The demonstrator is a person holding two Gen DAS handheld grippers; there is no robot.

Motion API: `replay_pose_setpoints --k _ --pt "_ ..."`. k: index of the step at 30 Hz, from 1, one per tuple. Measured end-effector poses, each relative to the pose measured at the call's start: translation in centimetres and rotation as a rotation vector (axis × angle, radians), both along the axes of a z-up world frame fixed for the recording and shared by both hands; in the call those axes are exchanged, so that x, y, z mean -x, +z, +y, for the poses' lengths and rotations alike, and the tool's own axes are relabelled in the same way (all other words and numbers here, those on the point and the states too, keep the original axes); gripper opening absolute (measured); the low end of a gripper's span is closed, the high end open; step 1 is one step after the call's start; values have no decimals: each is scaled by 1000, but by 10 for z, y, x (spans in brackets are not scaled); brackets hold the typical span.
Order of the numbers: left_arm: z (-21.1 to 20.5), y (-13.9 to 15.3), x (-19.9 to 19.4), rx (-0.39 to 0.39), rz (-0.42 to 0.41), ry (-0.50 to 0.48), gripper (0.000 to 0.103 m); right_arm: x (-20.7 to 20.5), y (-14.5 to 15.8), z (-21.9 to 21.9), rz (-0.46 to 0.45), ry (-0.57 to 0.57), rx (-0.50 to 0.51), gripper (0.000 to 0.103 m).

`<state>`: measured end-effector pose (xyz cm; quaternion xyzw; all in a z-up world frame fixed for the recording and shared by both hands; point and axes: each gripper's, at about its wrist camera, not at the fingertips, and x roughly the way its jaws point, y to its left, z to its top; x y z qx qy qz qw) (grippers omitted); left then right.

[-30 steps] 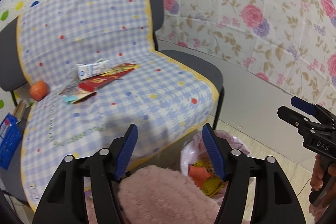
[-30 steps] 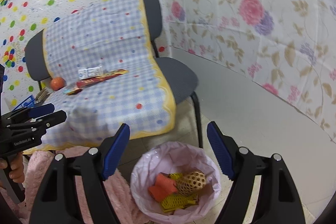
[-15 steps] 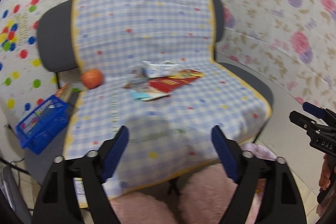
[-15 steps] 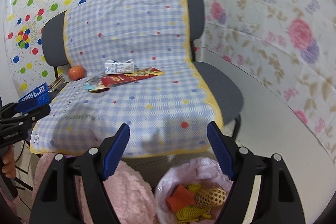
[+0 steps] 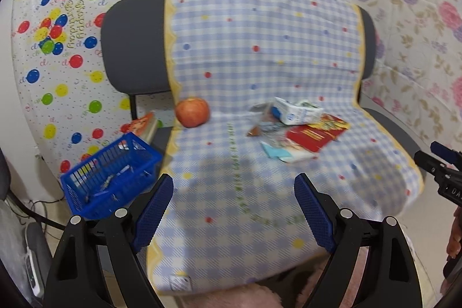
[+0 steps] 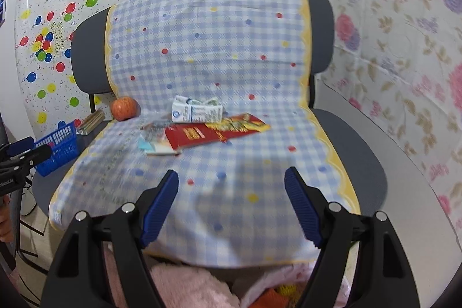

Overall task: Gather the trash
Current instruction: 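Move both tools back toward the items on the chair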

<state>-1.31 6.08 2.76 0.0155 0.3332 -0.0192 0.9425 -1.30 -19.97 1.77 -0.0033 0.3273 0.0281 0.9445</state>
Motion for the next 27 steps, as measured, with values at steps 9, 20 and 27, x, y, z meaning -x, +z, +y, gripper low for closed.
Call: replay_pose_setpoints --k 9,20,27 --pt "11 9 -55 -29 -38 32 85 -64 -7 15 16 36 -6 75" --pt "14 -18 -90 -27 20 32 85 -131 -28 43 60 91 -21 67" --pt "22 -33 -100 -23 53 57 85 -199 -53 82 114 71 22 82"
